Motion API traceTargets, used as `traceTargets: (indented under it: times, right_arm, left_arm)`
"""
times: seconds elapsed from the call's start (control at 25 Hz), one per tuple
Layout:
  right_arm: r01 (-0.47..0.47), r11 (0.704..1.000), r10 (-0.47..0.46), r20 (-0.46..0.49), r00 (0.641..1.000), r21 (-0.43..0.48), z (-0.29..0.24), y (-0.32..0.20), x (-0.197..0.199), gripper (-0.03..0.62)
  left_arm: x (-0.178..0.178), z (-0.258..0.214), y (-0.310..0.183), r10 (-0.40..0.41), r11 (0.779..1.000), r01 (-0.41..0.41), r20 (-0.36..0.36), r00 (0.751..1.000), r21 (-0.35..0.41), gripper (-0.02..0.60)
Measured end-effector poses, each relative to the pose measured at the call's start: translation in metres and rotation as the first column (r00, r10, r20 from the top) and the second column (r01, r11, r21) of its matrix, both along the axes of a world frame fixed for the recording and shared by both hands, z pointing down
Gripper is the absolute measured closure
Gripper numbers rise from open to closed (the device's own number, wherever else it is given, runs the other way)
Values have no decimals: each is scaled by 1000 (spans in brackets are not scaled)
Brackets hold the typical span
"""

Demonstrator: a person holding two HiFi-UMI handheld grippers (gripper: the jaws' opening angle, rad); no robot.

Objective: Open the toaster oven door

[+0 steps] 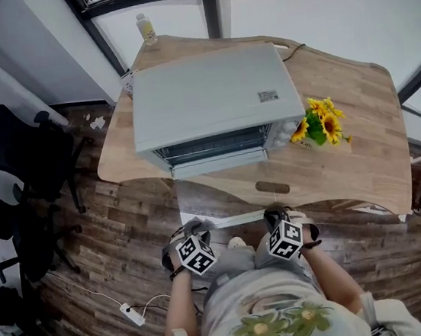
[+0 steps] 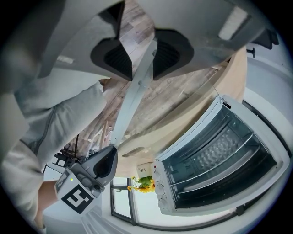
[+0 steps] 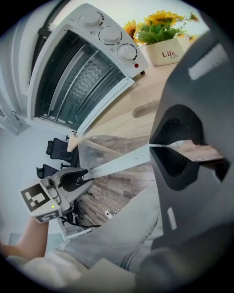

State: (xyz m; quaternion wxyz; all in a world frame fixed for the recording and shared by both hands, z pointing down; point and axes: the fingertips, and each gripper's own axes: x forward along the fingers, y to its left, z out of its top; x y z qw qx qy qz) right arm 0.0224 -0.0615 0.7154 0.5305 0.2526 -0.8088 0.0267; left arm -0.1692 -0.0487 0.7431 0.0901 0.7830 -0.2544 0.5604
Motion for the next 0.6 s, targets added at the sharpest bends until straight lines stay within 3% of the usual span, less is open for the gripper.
traceTargets:
  times: [0.24, 0.36, 0.44, 0.6]
  right_arm:
    - [-46, 999, 46, -5, 999, -21, 4, -3, 15, 577]
    - [-62, 998, 62, 3, 998, -25, 4, -2, 14, 579]
    - [-63, 998, 63, 14, 998, -26, 3, -1, 12, 579]
    - [-64, 998, 64, 48, 997, 0, -9, -4, 6, 579]
  left_arm:
    - [2, 0, 0, -1, 1000, 1, -16, 1000, -15, 434]
    - [3, -2, 0, -46, 998, 44, -59, 997, -35, 435]
    - [5, -8, -2, -116, 992, 109, -126, 985, -58, 436]
    - [10, -28, -11, -234, 972, 223, -254, 938, -74, 438]
